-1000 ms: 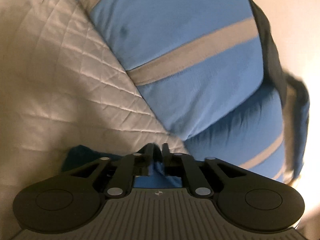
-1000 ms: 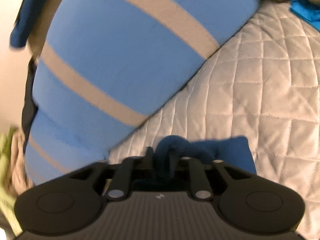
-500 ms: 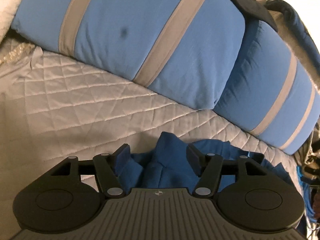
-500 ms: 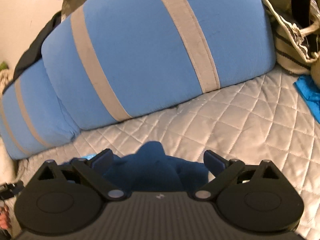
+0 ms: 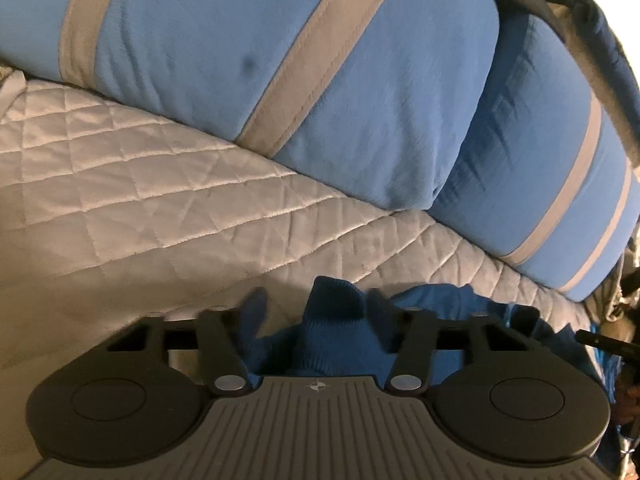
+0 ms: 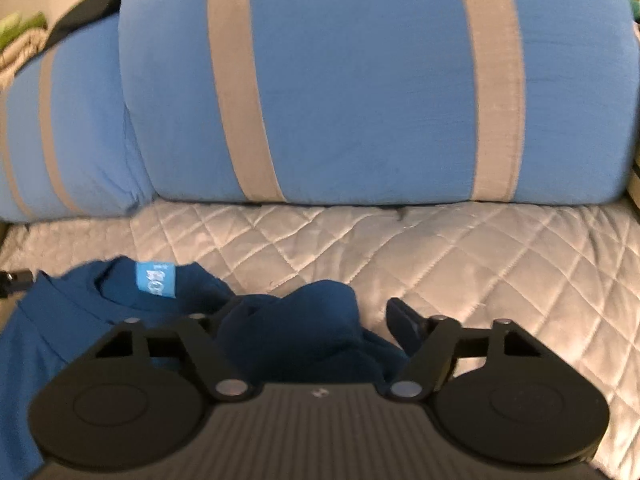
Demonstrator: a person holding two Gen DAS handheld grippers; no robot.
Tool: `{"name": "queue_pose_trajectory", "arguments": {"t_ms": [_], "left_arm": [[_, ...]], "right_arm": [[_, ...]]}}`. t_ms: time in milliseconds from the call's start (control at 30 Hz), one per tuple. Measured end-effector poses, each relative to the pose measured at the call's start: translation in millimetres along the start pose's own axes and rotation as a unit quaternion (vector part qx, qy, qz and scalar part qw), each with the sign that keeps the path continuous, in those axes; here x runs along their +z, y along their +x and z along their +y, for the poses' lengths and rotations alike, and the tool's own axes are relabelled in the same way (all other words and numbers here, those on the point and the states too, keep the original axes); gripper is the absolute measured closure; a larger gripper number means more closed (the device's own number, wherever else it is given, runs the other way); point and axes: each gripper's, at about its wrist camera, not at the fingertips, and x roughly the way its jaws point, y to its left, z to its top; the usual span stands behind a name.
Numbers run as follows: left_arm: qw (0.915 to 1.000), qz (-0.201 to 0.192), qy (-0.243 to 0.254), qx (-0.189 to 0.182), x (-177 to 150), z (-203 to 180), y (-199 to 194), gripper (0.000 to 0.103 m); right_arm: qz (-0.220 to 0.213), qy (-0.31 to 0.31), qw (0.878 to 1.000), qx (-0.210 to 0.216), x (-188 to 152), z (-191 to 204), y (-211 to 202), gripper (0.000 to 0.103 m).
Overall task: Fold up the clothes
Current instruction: 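Lift the folded edge and fold it over again with both grippers, then open both grippers and raise them away from the sweatshirt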
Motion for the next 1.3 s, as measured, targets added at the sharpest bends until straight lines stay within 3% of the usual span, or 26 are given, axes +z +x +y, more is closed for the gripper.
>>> {"name": "queue_pose_trajectory", "arguments": {"t_ms": [33, 100, 133, 167, 267, 367, 467, 500, 533, 567, 600, 633, 667, 700, 733, 800, 867, 1067, 1300], "left_arm": [[1.0, 0.004, 0.001, -0.004, -0.3, -1.2, 0.6, 0.094], [1.0, 0.003, 0.008, -0.004, -0.3, -4.4, -2.3, 0.095], [0.9998, -0.007, 0.017, 0.002, 0.3, -6.7, -7.9, 0.096], [0.9997, -0.016, 0.016, 0.001, 2.6, -6.9, -14.5, 0.096], [0.9987, -0.047, 0.018, 0.002, 12.5, -7.8, -37.4, 0.096], [0.9978, -0.057, 0.018, 0.029, 21.4, -10.5, -39.1, 0.096], [0.9959, -0.075, 0.01, 0.05, 23.3, -21.6, -31.3, 0.094], [0.9956, -0.069, 0.02, 0.06, 21.7, -28.7, -27.0, 0.092], [0.9953, -0.059, 0.029, 0.072, 20.1, -36.0, -22.7, 0.09], [0.9942, -0.054, 0.038, 0.084, 18.2, -42.7, -23.5, 0.089], [0.9927, -0.053, 0.047, 0.097, 16.1, -49.2, -26.8, 0.089], [0.9911, -0.062, 0.059, 0.102, 13.4, -56.0, -35.0, 0.081], [0.9893, -0.075, 0.076, 0.1, 10.5, -62.9, -45.3, 0.063], [0.9871, -0.087, 0.094, 0.097, 7.7, -69.7, -55.5, 0.054], [0.9856, -0.095, 0.103, 0.095, 6.7, -74.5, -65.8, 0.043], [0.9833, -0.107, 0.113, 0.094, 6.7, -81.7, -86.7, 0.037], [0.9808, -0.119, 0.123, 0.093, 6.7, -89.0, -107.5, 0.036], [0.9754, -0.15, 0.137, 0.085, 4.5, -112.0, -177.0, 0.036], [0.9659, -0.184, 0.168, 0.069, -8.9, -122.3, -290.3, 0.033]], "right_arm": [[0.003, -0.006, 1.0, -0.003, 0.2, 2.7, 5.7, 0.032], [0.012, -0.017, 1.0, -0.008, 0.6, 7.2, 15.0, 0.053], [0.014, -0.026, 1.0, -0.012, 0.4, 10.3, 17.7, 0.079], [0.01, -0.032, 0.999, -0.013, 0.8, 12.5, 16.1, 0.094], [-0.032, -0.043, 0.998, -0.019, 3.1, 16.6, -2.5, 0.098], [-0.075, -0.028, 0.997, -0.015, 8.1, 13.9, -25.3, 0.098], [-0.082, -0.012, 0.996, -0.029, 14.2, 11.0, -19.3, 0.098], [-0.079, -0.009, 0.996, -0.043, 16.1, 12.3, -14.2, 0.097], [-0.076, -0.007, 0.995, -0.059, 18.0, 13.9, -9.0, 0.087], [-0.077, -0.012, 0.995, -0.064, 18.9, 17.1, -13.0, 0.067], [-0.078, -0.017, 0.994, -0.069, 19.8, 20.5, -18.0, 0.061], [-0.079, -0.023, 0.994, -0.074, 20.6, 23.8, -22.9, 0.044], [-0.08, -0.028, 0.993, -0.079, 21.4, 27.2, -27.9, 0.023], [-0.082, -0.034, 0.993, -0.083, 22.3, 30.6, -32.8, 0.015], [-0.083, -0.039, 0.992, -0.088, 23.1, 34.0, -37.8, 0.011], [-0.085, -0.05, 0.99, -0.098, 24.8, 40.7, -47.7, 0.01], [-0.091, -0.057, 0.989, -0.098, 26.7, 42.6, -66.6, 0.001], [-0.109, -0.068, 0.986, -0.106, 32.7, 47.1, -134.1, 0.0], [-0.157, -0.08, 0.98, -0.095, 31.3, 34.7, -264.4, 0.0]]}}
